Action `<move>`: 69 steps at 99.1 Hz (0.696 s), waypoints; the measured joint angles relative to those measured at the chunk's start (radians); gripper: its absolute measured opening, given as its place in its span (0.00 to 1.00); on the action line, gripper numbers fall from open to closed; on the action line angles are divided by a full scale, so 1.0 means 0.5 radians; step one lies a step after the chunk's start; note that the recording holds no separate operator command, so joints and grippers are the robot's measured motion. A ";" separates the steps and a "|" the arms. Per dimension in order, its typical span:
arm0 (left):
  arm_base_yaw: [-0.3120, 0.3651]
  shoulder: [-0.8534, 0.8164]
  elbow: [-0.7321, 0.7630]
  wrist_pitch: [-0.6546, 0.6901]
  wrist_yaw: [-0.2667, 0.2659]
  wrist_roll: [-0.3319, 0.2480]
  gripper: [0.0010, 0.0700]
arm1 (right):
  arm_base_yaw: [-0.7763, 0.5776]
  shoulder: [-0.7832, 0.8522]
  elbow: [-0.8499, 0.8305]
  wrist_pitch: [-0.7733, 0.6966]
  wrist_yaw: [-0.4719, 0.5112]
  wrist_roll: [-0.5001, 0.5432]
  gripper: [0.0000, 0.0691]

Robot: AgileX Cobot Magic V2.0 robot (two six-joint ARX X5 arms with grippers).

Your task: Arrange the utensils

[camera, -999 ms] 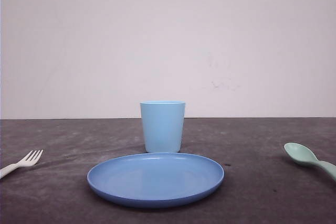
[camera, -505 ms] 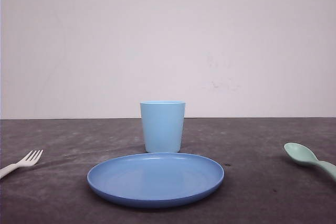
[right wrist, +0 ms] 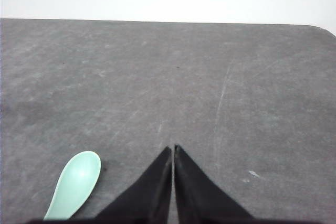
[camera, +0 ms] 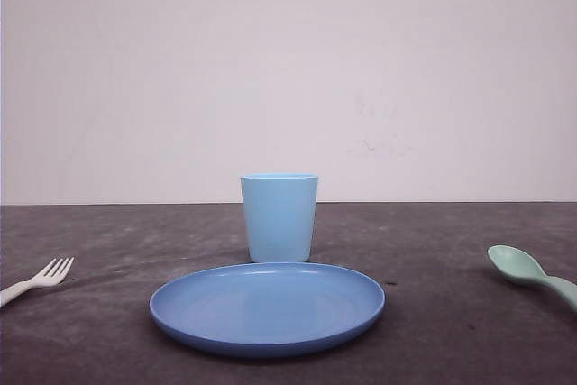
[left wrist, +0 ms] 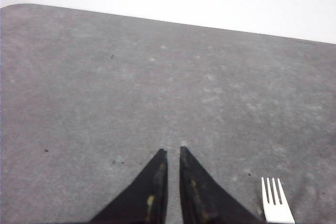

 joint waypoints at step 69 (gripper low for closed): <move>0.000 0.000 0.000 0.000 0.000 -0.001 0.01 | 0.000 0.001 0.000 -0.005 -0.008 0.076 0.01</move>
